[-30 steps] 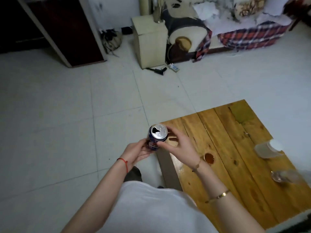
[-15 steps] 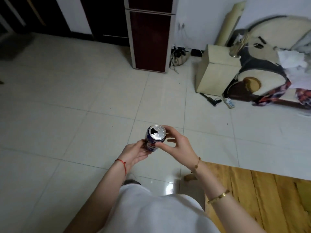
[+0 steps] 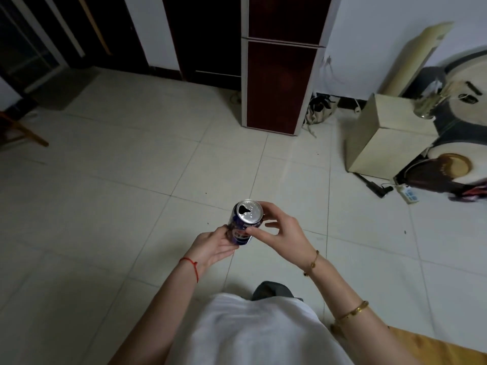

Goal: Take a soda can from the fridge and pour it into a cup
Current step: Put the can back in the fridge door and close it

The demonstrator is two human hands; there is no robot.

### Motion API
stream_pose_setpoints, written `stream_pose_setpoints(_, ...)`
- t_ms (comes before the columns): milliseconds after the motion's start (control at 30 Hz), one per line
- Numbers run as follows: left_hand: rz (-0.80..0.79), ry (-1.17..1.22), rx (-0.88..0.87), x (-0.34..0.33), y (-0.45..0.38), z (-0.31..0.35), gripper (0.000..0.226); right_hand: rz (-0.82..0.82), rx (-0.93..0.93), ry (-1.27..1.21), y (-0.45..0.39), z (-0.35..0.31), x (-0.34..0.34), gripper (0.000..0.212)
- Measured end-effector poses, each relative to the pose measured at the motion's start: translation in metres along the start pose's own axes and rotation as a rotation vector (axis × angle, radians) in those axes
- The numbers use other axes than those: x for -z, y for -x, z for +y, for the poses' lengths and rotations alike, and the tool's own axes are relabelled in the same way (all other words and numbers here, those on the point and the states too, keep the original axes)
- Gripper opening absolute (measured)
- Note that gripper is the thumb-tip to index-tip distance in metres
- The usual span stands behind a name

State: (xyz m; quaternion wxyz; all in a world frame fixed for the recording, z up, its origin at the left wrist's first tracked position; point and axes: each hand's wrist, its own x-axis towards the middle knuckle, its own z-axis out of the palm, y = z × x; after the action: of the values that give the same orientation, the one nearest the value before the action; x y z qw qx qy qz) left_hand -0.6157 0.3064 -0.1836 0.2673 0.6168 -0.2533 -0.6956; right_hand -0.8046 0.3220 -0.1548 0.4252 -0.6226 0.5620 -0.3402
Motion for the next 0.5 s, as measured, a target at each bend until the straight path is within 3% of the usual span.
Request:
stream_pose_setpoints(233,0.016,0.014,0.007,0.023,-0.065,0.062,0.029,-0.035,0.009,0.019,-0.101,0.001,-0.007,0.052)
stream_pose_setpoints(500,0.052,0.043,-0.04,0.042,-0.157,0.177,0.029,-0.084,0.053,0.02,-0.264,-0.015,0.006,0.053)
